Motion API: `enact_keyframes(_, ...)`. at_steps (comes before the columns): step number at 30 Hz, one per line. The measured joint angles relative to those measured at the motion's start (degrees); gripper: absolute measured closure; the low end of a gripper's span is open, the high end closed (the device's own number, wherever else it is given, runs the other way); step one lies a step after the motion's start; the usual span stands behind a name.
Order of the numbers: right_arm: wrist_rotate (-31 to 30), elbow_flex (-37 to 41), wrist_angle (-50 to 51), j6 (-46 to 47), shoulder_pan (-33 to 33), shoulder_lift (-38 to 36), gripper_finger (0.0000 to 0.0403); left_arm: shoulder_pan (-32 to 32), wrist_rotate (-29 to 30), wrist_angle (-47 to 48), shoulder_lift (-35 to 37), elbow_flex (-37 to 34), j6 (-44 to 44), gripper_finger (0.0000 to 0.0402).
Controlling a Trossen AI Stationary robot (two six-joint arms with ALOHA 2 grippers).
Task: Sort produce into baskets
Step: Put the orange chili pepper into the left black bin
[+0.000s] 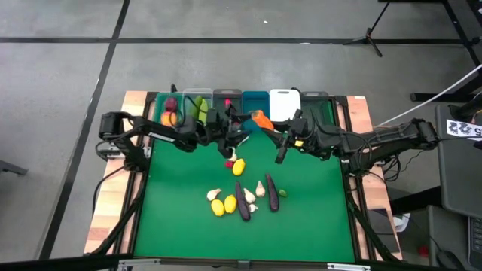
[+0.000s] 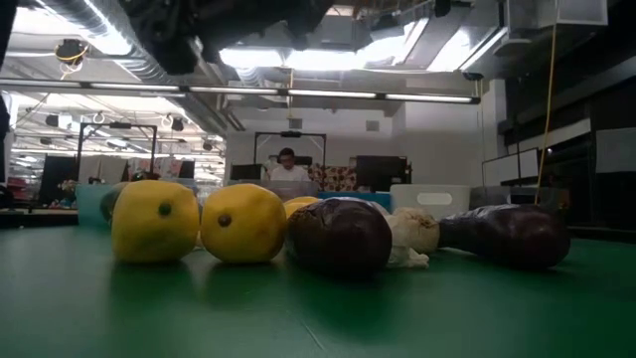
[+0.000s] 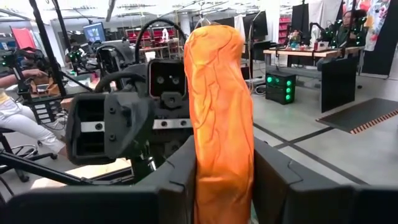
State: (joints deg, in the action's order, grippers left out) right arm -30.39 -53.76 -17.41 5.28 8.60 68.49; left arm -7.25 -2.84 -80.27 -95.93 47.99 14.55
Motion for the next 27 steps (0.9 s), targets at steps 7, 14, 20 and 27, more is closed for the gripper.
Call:
enact_keyframes(7, 0.0, 0.0, 0.4, 0.0, 0.0, 0.4, 0.0295, -0.1, -0.9, 1.8, -2.6, 5.8, -0.4, 0.0116)
enact_keyframes(14, 0.0, 0.1, 0.6, 0.0, 0.0, 2.1, 0.0295, 0.0, -1.1, 7.6, -3.2, 9.9, -1.6, 0.0116)
enact_keyframes(20, 0.0, 0.0, 0.3, -1.2, 0.0, 1.6, 0.0294, 0.0, -1.7, 9.0, -3.3, 10.2, -1.7, 0.0127)
enact_keyframes(27, 0.0, 0.0, 0.4, -1.3, 0.0, 1.5, 0.0294, 0.0, -1.6, 8.9, -3.3, 10.2, -2.8, 0.0213)
